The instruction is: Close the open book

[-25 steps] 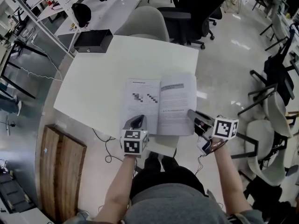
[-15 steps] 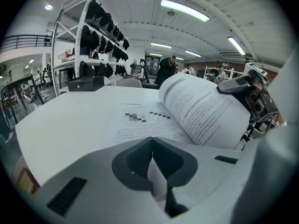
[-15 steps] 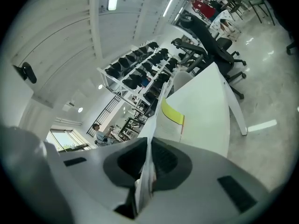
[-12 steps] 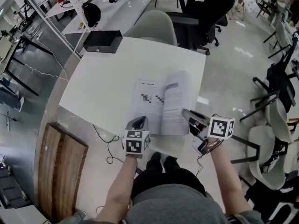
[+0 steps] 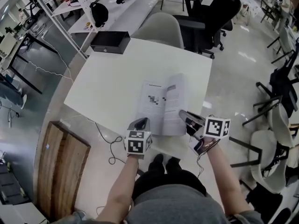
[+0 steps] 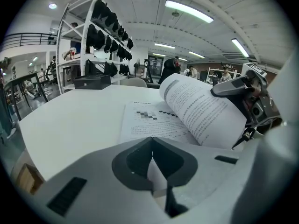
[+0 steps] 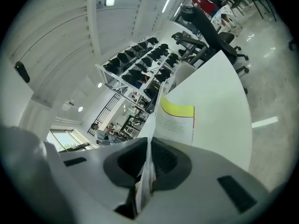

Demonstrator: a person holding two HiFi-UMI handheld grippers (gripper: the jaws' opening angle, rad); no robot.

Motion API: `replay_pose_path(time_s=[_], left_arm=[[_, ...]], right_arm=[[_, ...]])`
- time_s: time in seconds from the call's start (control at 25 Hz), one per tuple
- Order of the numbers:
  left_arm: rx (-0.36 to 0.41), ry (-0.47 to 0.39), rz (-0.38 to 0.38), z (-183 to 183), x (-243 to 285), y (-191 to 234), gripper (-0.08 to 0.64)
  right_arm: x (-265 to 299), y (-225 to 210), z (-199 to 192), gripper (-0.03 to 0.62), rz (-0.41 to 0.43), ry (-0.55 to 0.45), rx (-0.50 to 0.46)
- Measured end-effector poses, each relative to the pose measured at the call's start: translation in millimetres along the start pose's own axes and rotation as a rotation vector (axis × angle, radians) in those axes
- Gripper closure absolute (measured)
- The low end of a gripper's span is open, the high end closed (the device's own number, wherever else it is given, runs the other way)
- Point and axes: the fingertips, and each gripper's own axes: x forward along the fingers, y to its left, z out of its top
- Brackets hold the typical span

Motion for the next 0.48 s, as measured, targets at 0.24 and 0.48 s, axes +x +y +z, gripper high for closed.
replay_pose_path(time_s=[0.24,0.48], left_arm=[[-0.014,-0.003,0.006,-0.1,-1.5,8.5,0.553],[-0.024,0.017,0.011,-0.9,-1.4,14.1,0.552]], right_arm=[[17.6,-1.6,-7.7,0.568,-0.014,0.028,0.006],[37.8,1.2,-13.6,0.568,-0.029,0.063,-0.032]])
